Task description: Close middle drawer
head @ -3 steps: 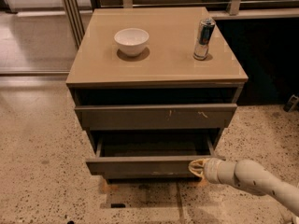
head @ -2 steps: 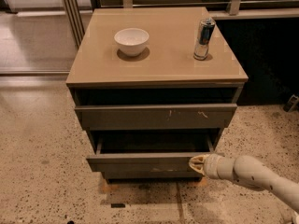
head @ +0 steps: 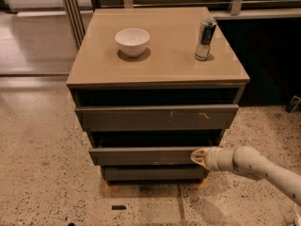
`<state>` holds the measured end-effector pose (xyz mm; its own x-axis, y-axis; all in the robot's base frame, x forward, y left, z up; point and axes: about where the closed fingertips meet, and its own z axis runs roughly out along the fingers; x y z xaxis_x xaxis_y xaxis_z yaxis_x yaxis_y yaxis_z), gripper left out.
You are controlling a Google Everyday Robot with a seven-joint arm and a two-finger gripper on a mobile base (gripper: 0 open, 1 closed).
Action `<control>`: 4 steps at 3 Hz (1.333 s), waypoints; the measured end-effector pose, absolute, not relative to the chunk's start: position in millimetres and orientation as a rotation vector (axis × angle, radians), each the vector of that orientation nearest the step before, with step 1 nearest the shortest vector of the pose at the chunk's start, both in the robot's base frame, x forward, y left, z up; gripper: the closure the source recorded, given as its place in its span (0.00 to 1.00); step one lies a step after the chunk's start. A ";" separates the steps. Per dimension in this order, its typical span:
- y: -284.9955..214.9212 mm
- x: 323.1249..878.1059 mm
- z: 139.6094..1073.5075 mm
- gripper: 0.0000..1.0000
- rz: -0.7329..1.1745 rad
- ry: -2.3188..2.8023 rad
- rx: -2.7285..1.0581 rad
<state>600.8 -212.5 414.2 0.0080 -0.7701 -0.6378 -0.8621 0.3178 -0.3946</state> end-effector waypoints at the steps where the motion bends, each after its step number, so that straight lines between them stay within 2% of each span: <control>1: -206.5 638.2 406.5 1.00 0.192 1.793 -1.479; 3: -203.9 627.2 407.7 1.00 0.252 1.809 -1.519; 4: -201.0 594.3 413.1 1.00 0.412 1.851 -1.572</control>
Offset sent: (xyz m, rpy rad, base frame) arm 0.0615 0.0073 -0.0082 0.0063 0.0637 0.0202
